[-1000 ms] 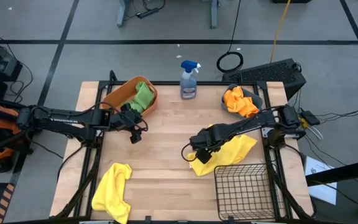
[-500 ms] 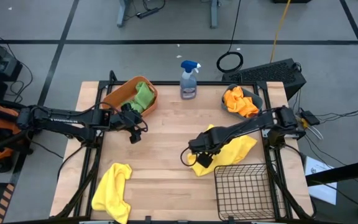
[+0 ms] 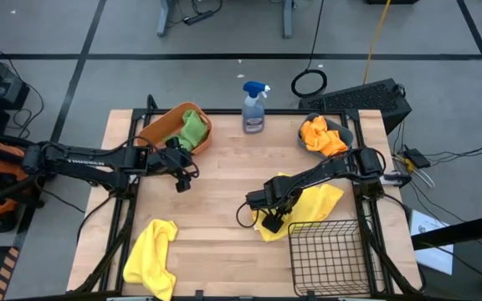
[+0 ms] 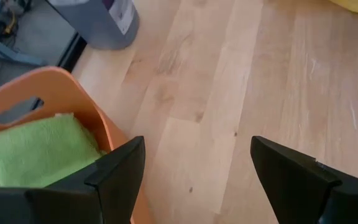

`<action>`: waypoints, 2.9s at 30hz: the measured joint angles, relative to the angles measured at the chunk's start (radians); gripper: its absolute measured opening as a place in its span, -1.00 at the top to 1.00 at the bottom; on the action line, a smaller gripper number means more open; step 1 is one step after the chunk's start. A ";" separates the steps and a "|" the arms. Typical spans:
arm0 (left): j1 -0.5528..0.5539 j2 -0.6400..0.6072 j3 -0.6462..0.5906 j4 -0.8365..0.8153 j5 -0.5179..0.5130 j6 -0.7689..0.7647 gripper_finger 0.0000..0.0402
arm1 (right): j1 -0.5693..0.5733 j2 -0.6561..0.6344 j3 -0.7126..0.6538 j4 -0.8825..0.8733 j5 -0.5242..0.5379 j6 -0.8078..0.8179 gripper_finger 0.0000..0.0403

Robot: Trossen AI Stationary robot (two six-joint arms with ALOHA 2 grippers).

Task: Sort microfiber towel by color & place in baskets
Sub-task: Put the right yellow microfiber towel into the wire basket

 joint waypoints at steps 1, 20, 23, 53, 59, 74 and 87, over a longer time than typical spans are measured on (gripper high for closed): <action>0.000 0.000 0.000 0.007 0.000 0.013 -0.48 | 0.000 0.005 0.001 0.005 0.000 -0.001 -0.51; 0.001 0.000 0.000 0.035 0.000 0.016 -0.48 | -0.011 0.012 0.105 0.156 0.193 -0.103 0.92; 0.001 0.000 0.000 0.035 0.000 0.016 -0.48 | 0.001 0.023 0.171 0.147 0.241 -0.135 0.90; -0.019 0.000 0.000 0.299 0.195 0.119 -0.48 | 0.201 0.012 0.758 -0.363 0.560 -0.087 0.99; -0.057 0.004 0.000 0.370 0.263 0.128 -0.48 | 0.246 0.012 0.775 -0.423 0.577 -0.026 0.99; -0.146 0.091 0.000 0.602 0.327 0.160 -0.48 | 0.297 0.012 0.775 -0.442 0.578 -0.017 0.98; -0.237 0.167 0.000 0.639 0.483 0.173 -0.48 | 0.302 0.012 0.775 -0.430 0.578 0.062 0.98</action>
